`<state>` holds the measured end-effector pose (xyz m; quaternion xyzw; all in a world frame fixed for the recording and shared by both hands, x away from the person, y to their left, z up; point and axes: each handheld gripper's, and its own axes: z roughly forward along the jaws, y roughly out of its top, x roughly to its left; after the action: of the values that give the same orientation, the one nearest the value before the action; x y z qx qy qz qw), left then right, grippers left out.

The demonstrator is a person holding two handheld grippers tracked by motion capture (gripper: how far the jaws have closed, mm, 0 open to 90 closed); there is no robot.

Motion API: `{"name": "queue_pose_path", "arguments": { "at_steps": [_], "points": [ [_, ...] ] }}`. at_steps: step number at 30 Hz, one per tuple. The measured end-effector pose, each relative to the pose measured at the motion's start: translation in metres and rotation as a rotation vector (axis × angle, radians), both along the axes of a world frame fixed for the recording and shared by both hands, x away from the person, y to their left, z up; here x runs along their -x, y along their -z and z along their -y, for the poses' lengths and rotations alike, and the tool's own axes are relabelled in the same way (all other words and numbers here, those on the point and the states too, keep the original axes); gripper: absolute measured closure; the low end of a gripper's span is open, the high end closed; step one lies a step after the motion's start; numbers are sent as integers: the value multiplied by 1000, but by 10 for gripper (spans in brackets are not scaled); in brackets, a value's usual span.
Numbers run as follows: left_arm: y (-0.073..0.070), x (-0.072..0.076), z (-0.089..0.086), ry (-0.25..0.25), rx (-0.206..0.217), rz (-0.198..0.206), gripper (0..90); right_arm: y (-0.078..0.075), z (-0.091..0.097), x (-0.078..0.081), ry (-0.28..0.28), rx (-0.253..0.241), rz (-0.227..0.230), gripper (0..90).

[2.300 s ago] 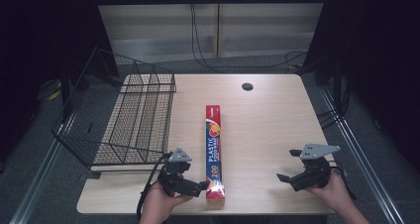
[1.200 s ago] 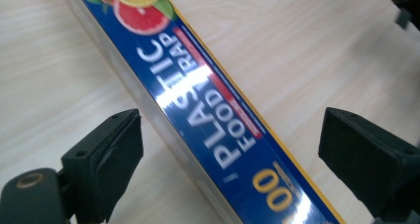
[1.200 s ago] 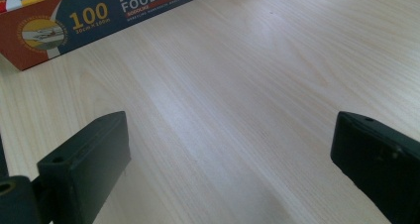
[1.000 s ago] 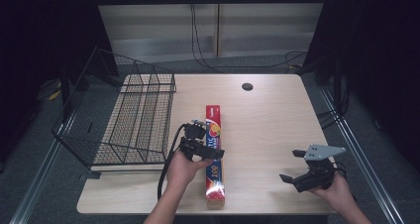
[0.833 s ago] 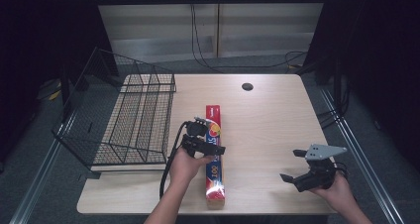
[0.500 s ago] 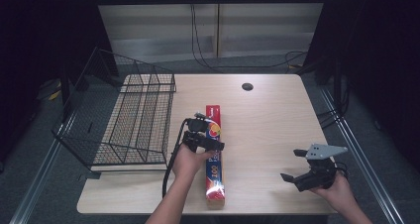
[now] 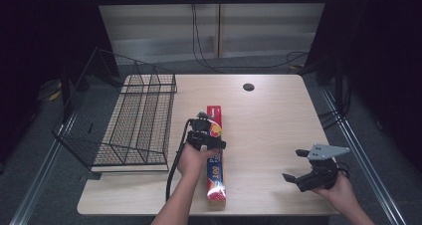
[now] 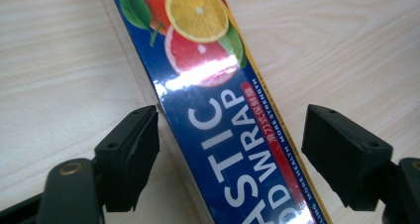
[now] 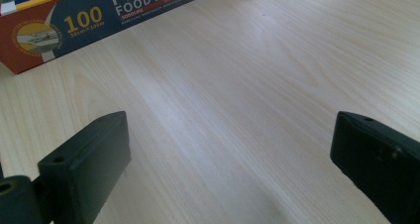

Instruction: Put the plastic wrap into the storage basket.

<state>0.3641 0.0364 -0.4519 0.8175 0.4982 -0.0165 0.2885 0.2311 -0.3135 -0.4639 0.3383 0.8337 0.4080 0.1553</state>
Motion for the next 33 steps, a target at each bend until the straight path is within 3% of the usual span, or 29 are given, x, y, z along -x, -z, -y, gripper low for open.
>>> {"name": "queue_pose_path", "arguments": {
  "at_steps": [3, 11, 13, 18, 20, 22, 26, 30, 31, 33],
  "points": [
    [3, -1, 3, 10, -25, -13, 236, 0, -1, 1, 1, 8, 9, 19],
    [4, -2, 4, 1, -33, 1, 235, -1, 0, 0, -2, 5, 8, 23],
    [4, -1, 6, -16, -21, 4, 235, -2, 0, 1, 4, 1, 6, 24],
    [6, -1, 9, -25, -54, 3, 239, -2, 0, 1, 3, 3, 8, 24],
    [8, -1, 10, -57, -43, -8, 242, -2, 0, 1, 0, 0, 11, 25],
    [8, -1, 10, -58, -47, -25, 246, -2, 0, 1, -1, 0, 7, 25],
    [8, 2, 16, -79, -81, -10, 256, -2, 1, 1, 5, -1, 11, 25],
    [7, 1, 16, -87, -94, -37, 265, -3, 1, 1, 10, -3, 15, 25],
    [4, 4, 21, -94, -133, -10, 271, -3, 1, 1, 9, -4, 14, 25],
    [4, 6, 25, -93, -153, 13, 276, -3, 1, 1, 9, -3, 15, 25]
  ]
}}
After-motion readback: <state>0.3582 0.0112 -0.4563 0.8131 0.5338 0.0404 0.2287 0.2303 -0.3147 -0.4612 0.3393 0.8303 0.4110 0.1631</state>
